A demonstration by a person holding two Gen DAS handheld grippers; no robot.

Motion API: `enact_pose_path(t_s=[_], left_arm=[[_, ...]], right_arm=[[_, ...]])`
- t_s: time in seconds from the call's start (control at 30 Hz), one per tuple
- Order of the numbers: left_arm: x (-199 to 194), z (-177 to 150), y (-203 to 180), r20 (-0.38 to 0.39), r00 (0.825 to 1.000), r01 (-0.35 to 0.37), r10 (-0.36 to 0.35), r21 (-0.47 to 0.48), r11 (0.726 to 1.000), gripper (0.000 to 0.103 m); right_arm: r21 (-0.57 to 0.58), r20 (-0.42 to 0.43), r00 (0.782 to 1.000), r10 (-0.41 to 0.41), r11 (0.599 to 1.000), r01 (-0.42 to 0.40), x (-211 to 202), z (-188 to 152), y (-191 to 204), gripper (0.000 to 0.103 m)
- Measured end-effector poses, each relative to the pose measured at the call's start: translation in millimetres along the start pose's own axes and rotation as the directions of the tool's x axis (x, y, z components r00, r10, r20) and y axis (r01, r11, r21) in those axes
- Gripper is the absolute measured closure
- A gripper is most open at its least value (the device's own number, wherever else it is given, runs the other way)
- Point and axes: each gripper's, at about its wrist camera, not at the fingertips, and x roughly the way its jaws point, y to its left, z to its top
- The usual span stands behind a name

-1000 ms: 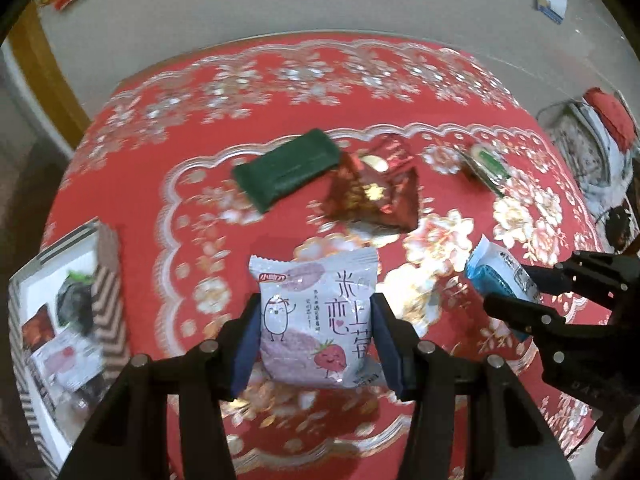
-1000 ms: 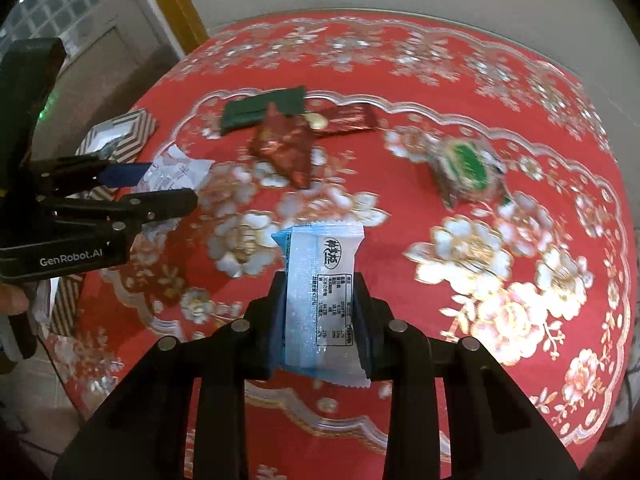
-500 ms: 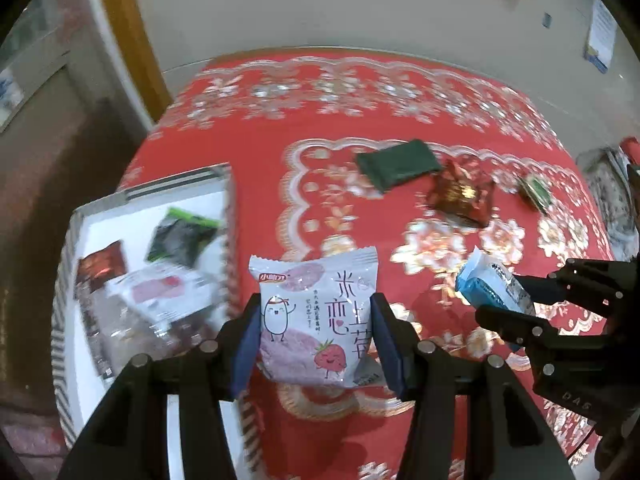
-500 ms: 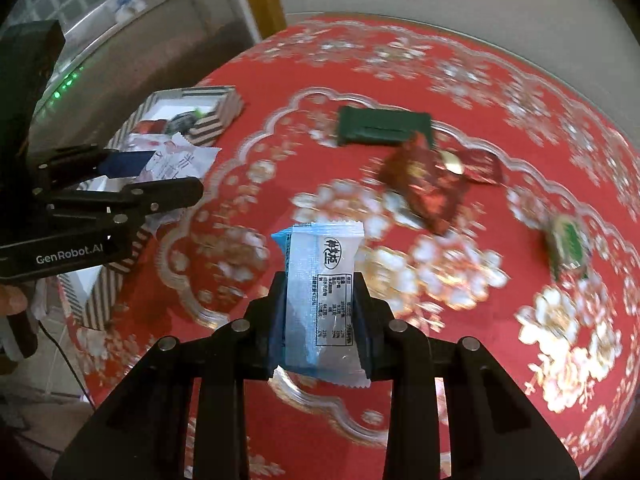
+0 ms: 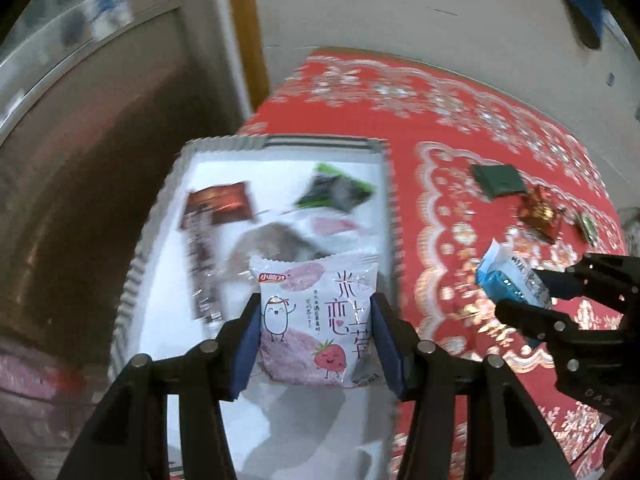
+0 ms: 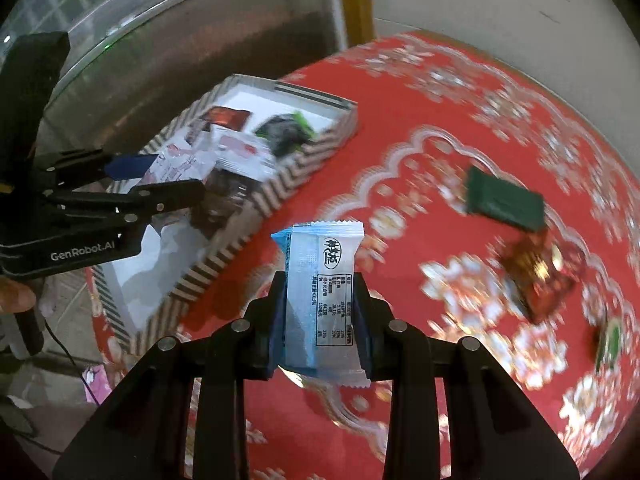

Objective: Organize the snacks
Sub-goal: 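Carry both packets over the white tray with both grippers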

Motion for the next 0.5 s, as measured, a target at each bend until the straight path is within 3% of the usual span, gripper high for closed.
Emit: enact_pose_path(t_s=[0.5], left_arm=[[4,-34,78,-0.036,0.997,-0.080,0.075,-0.166,0.983,0.048]], right_arm=[[-0.158,-0.022,0.993,0.113,0.981,-0.115,24,38,82,0.074]])
